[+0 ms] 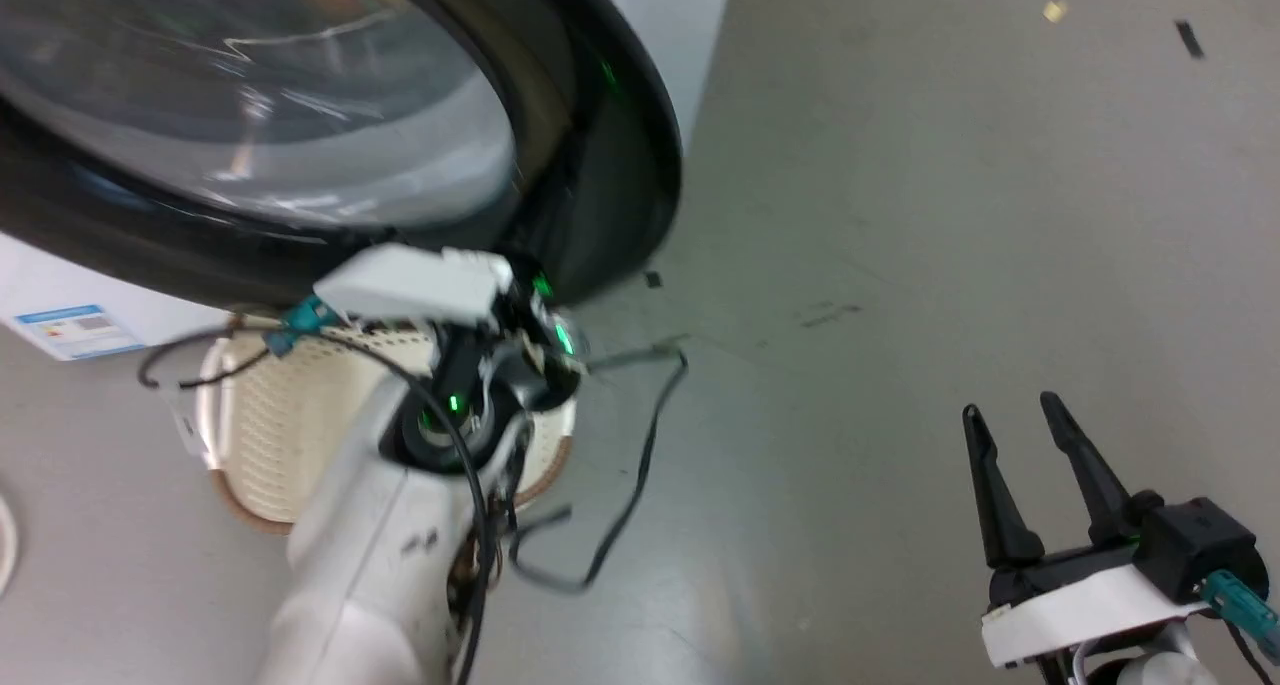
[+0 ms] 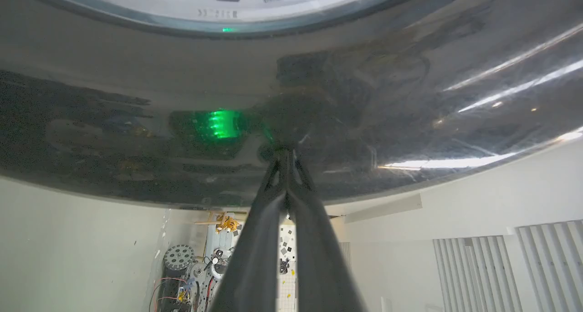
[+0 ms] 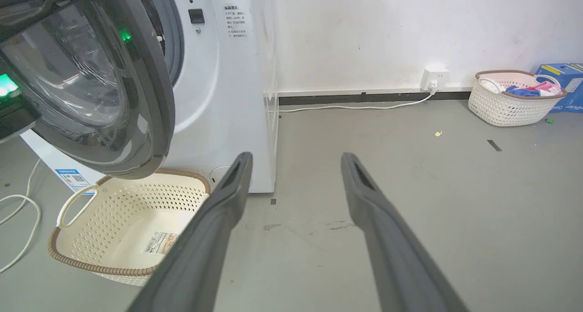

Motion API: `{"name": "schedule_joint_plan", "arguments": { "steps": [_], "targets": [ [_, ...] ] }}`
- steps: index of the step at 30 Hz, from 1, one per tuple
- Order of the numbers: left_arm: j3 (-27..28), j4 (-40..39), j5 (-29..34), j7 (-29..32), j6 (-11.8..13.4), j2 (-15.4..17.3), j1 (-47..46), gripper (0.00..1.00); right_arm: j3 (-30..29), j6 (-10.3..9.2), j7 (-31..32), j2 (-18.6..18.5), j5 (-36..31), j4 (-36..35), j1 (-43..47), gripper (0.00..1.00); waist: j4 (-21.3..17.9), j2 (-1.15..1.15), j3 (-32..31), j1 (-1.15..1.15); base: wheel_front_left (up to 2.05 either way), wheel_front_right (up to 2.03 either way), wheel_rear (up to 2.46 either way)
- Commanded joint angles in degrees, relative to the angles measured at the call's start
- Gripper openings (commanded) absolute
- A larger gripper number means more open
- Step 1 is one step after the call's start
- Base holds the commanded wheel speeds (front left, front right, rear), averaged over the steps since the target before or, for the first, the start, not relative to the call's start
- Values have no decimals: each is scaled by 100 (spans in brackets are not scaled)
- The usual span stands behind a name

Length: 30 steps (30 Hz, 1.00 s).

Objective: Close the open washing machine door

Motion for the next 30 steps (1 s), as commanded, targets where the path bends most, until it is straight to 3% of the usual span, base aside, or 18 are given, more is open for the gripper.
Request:
{"name": "schedule_joint_plan", "arguments": {
  "steps": [1,7,12,16,19,20,21,24,26,30],
  "targets": [
    [37,212,-43,-107,-41,7,-230,0,13,5,-25,4,28,18,-107,100,-146,-1,139,-1,0,0,0],
    [-6,950,-142,-282,-151,7,-688,0,-17,5,-25,4,25,38,-142,100,-61,-1,76,-1,0,0,0],
    [-161,1005,-6,-277,-213,11,-396,0,-72,5,-25,4,-53,-2,-64,100,218,-1,-199,-1,0,0,0],
    [-267,222,485,-372,-219,195,366,0,-143,5,-25,4,-104,-126,50,100,533,-1,-499,-1,0,0,0],
    [-465,-478,1102,-594,-220,505,1093,0,-227,5,-25,4,-156,-246,190,100,861,-1,-724,-1,0,0,0],
    [-534,-686,1356,-720,-220,641,1320,32,-238,5,-25,4,-186,-264,244,100,967,-1,-802,-1,0,0,0],
    [-567,-849,1616,-900,-220,768,1542,100,-239,5,-25,4,-209,-278,295,100,1072,-1,-879,-1,0,0,0],
    [-486,-1158,2421,-1246,-221,1085,2080,100,-224,5,-25,4,-254,-361,419,100,1362,-1,-1083,-1,0,0,0],
    [-371,-1268,3319,-1323,-197,1322,2324,100,-218,5,-25,4,-268,-421,494,100,1542,-1,-1210,-1,0,0,0],
    [533,-1657,4838,-1339,-7,1057,2866,100,-176,5,-25,4,-280,-491,619,100,1832,-1,-1423,-1,0,0,0]
  ]
}}
